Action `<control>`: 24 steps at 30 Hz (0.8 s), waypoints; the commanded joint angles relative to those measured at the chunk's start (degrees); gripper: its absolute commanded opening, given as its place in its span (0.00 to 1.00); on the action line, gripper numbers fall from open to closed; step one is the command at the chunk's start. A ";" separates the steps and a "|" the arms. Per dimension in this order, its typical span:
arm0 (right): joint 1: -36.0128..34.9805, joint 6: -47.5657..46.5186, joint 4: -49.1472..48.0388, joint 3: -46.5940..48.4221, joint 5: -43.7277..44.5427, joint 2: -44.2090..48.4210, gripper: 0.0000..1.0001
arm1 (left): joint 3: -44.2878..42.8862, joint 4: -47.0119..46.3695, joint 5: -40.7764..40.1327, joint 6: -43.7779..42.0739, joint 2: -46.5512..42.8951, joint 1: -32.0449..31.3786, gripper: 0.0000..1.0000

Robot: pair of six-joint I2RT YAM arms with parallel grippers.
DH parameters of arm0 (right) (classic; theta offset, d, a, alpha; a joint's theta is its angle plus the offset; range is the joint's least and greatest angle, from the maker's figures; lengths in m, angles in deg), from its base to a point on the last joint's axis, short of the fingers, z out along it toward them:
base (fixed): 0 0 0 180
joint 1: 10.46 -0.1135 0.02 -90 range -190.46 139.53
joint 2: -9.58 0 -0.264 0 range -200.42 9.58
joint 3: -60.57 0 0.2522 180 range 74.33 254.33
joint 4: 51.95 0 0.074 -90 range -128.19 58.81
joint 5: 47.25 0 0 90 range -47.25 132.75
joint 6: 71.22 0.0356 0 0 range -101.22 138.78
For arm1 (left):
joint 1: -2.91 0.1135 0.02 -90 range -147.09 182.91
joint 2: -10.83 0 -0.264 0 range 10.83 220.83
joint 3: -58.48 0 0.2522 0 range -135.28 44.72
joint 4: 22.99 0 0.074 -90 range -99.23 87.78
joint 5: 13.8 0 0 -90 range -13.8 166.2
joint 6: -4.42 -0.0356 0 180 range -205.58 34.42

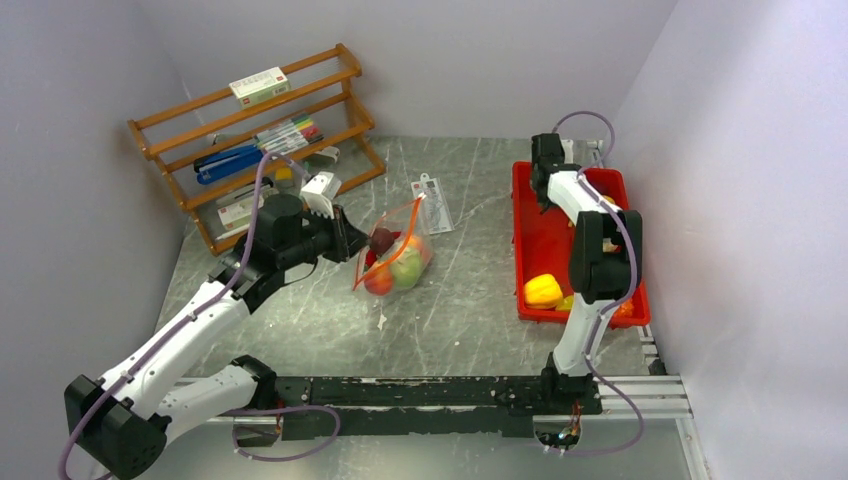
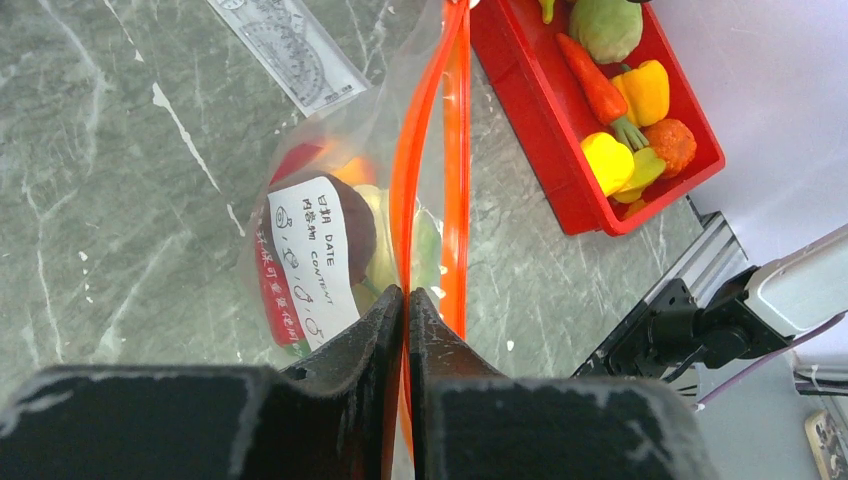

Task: Place the food in the zip-top bag and seal the zipper
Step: Pick up the fake vegetable from the bin.

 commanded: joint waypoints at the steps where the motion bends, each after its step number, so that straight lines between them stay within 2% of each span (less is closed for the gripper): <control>1: 0.53 6.71 6.57 1.24 0.70 2.39 0.49 | -0.09 0.58 0.23 -1.06 0.30 0.31 0.07; 5: 0.54 8.17 9.14 -4.63 -1.23 6.24 0.50 | -1.60 1.81 0.56 -0.97 1.77 0.31 0.07; 10: 1.93 4.02 6.93 -12.42 -0.99 9.30 0.51 | -1.08 0.37 2.54 -1.21 2.89 0.31 0.07; 24: 6.65 2.77 7.23 -14.81 -4.67 5.89 0.54 | -2.47 -1.48 4.30 -0.56 4.65 0.31 0.07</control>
